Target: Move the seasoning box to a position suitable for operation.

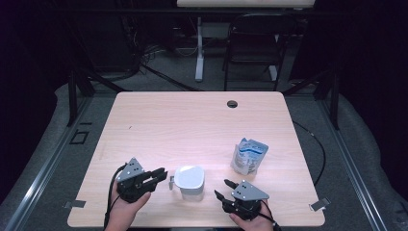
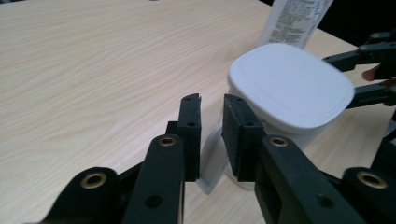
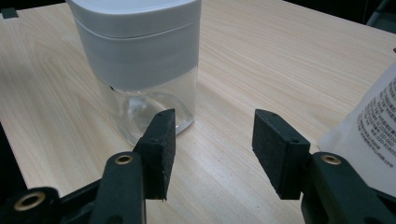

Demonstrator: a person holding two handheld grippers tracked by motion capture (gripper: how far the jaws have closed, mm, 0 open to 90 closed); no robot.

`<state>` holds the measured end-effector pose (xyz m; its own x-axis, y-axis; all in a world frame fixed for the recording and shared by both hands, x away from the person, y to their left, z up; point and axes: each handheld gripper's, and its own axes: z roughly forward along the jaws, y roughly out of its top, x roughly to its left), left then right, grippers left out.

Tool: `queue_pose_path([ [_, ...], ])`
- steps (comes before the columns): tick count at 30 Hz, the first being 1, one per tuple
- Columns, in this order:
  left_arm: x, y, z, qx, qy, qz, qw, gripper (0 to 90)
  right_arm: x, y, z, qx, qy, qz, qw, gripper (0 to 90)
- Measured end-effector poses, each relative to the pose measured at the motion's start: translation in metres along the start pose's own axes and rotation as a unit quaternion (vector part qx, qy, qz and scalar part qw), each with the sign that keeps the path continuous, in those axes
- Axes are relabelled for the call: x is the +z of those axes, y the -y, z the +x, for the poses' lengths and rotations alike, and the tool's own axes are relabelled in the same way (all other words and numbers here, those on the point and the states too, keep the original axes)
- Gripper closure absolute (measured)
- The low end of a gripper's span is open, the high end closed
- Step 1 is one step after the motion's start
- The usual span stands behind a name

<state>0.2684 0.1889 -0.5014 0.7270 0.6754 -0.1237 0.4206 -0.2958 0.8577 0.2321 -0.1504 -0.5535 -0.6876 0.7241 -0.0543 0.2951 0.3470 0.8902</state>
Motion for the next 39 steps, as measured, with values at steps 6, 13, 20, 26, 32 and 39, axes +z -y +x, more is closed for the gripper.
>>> queue_pose_path([
  [6, 0.002, -0.015, -0.009, 0.017, 0.019, 0.002, 0.9997, 90.0, -0.002, 0.000, -0.002, 0.007, 0.001, 0.024, 0.9997, 57.1],
  [13, 0.003, -0.031, -0.014, 0.027, 0.029, 0.004, 0.9992, 90.0, -0.009, -0.002, -0.006, 0.004, 0.007, 0.020, 0.9998, 64.9],
  [20, 0.011, -0.032, -0.019, 0.035, 0.028, 0.021, 0.9988, 90.0, -0.012, -0.002, -0.010, 0.007, 0.016, 0.015, 0.9997, 72.0],
  [26, 0.015, -0.029, -0.018, 0.031, 0.029, 0.023, 0.9988, 90.0, -0.017, -0.005, -0.011, 0.002, 0.035, 0.007, 0.9994, 87.1],
  [32, 0.021, -0.025, -0.018, 0.034, 0.024, 0.036, 0.9985, 90.0, -0.020, -0.004, -0.016, 0.005, 0.039, 0.008, 0.9992, 90.0],
  [39, 0.020, -0.025, -0.018, 0.038, 0.020, 0.037, 0.9984, 90.0, -0.018, -0.004, -0.015, 0.000, 0.036, 0.010, 0.9993, 90.0],
])
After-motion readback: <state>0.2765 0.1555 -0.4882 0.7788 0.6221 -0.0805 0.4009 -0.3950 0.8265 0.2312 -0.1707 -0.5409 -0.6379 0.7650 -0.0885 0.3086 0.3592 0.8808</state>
